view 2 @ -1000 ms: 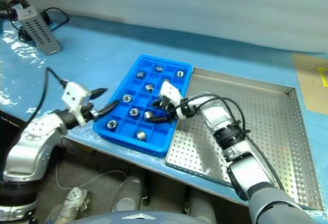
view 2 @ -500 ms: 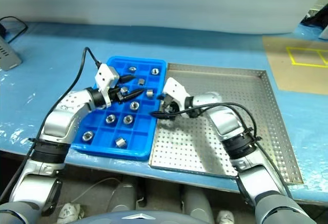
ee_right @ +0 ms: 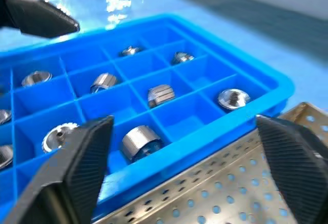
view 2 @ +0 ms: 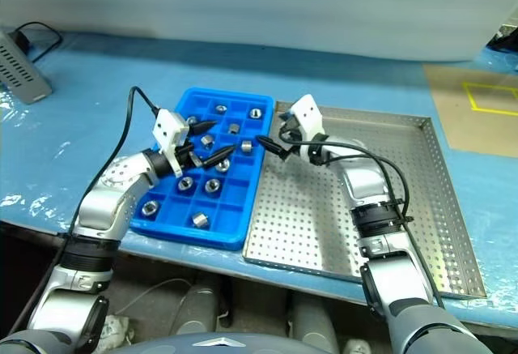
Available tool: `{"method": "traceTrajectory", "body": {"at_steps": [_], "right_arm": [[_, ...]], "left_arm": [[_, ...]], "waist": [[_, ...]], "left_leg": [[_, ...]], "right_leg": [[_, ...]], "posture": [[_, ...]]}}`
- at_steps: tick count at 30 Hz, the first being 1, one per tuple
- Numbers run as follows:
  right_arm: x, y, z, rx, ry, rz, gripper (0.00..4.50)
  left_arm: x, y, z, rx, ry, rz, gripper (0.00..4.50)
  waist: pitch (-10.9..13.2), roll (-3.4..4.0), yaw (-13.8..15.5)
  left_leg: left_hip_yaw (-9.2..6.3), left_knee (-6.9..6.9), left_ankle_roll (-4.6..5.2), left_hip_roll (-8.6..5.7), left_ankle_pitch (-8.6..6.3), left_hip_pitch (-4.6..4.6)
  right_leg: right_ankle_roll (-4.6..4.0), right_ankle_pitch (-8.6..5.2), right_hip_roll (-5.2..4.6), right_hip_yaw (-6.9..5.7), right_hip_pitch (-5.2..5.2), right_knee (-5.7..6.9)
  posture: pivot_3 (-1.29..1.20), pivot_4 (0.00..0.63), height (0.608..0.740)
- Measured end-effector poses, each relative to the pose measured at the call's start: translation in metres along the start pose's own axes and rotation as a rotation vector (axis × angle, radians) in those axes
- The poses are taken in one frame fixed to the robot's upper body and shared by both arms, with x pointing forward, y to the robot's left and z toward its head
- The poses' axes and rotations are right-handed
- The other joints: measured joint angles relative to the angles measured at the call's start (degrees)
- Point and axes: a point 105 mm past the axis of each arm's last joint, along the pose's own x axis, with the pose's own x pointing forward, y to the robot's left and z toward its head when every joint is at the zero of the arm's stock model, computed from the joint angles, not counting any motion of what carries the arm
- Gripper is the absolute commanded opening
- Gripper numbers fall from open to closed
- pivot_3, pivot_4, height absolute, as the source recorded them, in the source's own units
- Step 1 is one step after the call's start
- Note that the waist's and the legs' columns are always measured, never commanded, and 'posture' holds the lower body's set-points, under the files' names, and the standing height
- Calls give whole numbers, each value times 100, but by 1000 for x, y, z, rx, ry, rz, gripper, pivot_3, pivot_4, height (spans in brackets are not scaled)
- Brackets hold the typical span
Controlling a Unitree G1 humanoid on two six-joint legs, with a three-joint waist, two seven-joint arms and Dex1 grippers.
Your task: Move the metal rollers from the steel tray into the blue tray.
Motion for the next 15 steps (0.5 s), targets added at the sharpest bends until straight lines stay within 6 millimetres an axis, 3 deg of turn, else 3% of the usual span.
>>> {"method": "traceTrajectory", "body": {"at_steps": [5,15], "right_arm": [[-15,-25,6,13,-45,-103,4500],[-23,-27,-4,34,-54,-143,4500]], "left_arm": [[4,2,4,26,-24,35,4463],[9,11,10,71,-59,112,4463]], "waist": [[0,0,-14],[0,0,-11]], "left_leg": [[1,-5,4,4,-2,6],[2,-5,17,2,-10,9]], "right_leg": [[0,0,4,0,-1,0],[0,0,3,0,2,-3]], "posture": [[-7,150,740],[2,150,740]]}}
